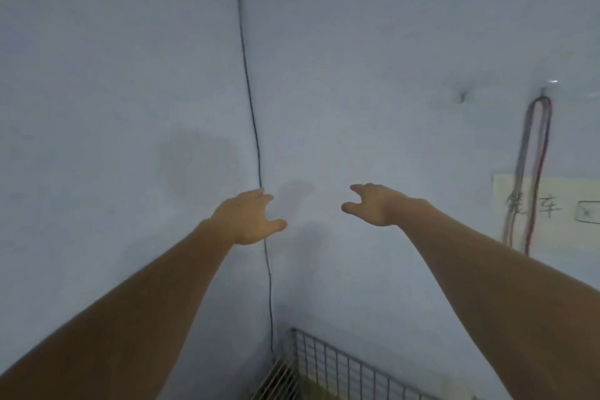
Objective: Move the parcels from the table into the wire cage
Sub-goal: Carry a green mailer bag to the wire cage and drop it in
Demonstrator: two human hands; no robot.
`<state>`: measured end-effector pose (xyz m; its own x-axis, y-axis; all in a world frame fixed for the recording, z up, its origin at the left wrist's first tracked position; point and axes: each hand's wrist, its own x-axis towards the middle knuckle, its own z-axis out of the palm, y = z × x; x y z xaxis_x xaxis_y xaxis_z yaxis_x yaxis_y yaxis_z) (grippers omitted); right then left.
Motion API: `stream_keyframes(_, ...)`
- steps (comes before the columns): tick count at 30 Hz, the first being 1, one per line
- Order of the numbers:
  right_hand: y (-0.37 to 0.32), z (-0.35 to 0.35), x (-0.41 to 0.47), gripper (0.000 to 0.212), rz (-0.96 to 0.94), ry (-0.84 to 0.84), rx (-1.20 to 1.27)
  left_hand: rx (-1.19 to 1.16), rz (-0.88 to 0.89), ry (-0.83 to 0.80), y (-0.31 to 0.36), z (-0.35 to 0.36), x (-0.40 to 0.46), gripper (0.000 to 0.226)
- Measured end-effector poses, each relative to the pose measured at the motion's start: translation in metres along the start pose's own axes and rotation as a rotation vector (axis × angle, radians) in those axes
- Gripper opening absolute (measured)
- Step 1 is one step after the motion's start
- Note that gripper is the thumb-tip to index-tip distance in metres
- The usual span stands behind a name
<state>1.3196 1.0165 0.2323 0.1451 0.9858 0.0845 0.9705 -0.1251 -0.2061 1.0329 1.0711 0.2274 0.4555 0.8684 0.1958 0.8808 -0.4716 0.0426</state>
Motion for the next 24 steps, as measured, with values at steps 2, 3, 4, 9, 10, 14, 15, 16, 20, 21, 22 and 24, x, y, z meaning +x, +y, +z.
stream_keyframes(2,-0.057,0.003,-0.005,0.079,-0.119,-0.03,0.024,0.042,-0.126,0.005,-0.038,-0.028,-0.055,0.09)
stream_keyframes(3,-0.089,0.006,-0.008,0.08,-0.182,-0.044,0.028,0.058,-0.198,0.017,-0.058,-0.042,-0.085,0.09)
stream_keyframes(4,-0.123,0.01,-0.013,0.081,-0.245,-0.063,0.037,0.079,-0.268,0.027,-0.079,-0.056,-0.117,0.09)
stream_keyframes(9,-0.315,0.029,-0.07,0.08,-0.594,-0.136,0.046,0.189,-0.657,0.058,-0.174,-0.123,-0.31,0.091)
stream_keyframes(10,-0.355,0.033,-0.089,0.079,-0.67,-0.143,0.053,0.206,-0.736,0.067,-0.188,-0.134,-0.352,0.09)
stream_keyframes(14,-0.509,0.049,-0.185,0.077,-0.957,-0.178,0.092,0.269,-1.038,0.085,-0.223,-0.169,-0.525,0.088)
stream_keyframes(15,-0.545,0.054,-0.213,0.078,-1.026,-0.197,0.106,0.282,-1.111,0.077,-0.226,-0.176,-0.567,0.088)
stream_keyframes(16,-0.579,0.06,-0.243,0.078,-1.098,-0.215,0.122,0.295,-1.177,0.071,-0.228,-0.182,-0.61,0.088)
stream_keyframes(20,-0.698,0.082,-0.375,0.078,-1.355,-0.288,0.169,0.349,-1.436,0.049,-0.224,-0.207,-0.771,0.09)
stream_keyframes(21,-0.722,0.088,-0.409,0.078,-1.415,-0.308,0.176,0.36,-1.497,0.043,-0.219,-0.213,-0.808,0.09)
stream_keyframes(22,-0.745,0.093,-0.441,0.078,-1.47,-0.325,0.181,0.373,-1.556,0.04,-0.213,-0.219,-0.844,0.09)
stream_keyframes(24,-0.786,0.101,-0.501,0.078,-1.576,-0.356,0.183,0.394,-1.67,0.029,-0.202,-0.23,-0.908,0.09)
